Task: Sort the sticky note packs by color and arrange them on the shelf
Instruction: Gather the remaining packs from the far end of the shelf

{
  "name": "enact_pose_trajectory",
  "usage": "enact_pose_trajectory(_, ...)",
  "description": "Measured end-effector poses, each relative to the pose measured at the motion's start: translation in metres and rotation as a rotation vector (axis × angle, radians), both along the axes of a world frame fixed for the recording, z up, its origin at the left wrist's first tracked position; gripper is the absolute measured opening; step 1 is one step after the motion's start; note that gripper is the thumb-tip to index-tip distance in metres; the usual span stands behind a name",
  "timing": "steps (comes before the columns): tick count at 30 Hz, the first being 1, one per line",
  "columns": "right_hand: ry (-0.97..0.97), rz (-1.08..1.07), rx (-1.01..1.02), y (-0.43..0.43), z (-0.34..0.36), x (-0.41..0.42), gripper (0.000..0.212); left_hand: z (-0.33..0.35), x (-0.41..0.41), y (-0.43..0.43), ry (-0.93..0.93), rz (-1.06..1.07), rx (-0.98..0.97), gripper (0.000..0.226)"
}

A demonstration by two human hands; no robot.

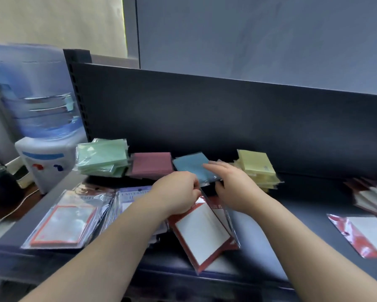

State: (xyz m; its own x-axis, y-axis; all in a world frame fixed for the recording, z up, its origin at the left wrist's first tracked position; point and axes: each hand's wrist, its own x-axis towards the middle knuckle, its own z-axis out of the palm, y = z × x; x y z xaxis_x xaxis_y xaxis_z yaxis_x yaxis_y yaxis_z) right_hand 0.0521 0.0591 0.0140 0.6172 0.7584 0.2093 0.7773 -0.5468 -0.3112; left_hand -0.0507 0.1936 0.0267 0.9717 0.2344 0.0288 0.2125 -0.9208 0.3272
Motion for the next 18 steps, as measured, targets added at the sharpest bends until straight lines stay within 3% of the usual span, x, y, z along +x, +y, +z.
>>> enact_pose_trajectory(4, -0.015, -0.073, 0.134, -0.032, 0.004, -0.007, 0.053, -0.003, 0.016, -0.019, 0.027, -0.064, 0.123, 0.024)
enact_pose_trajectory(7, -0.026, -0.122, 0.176, -0.062, 0.006, -0.013, 0.048, -0.001, 0.018, -0.038, -0.069, -0.055, 0.201, 0.035)
enact_pose_trajectory(10, -0.033, -0.184, 0.207, -0.092, 0.005, -0.015, 0.043, 0.005, 0.019, -0.061, -0.194, -0.089, 0.175, 0.037)
enact_pose_trajectory(18, 0.018, -0.274, 0.24, -0.185, 0.003, -0.004, 0.041, -0.002, 0.044, -0.147, -0.146, -0.212, 0.14, 0.046)
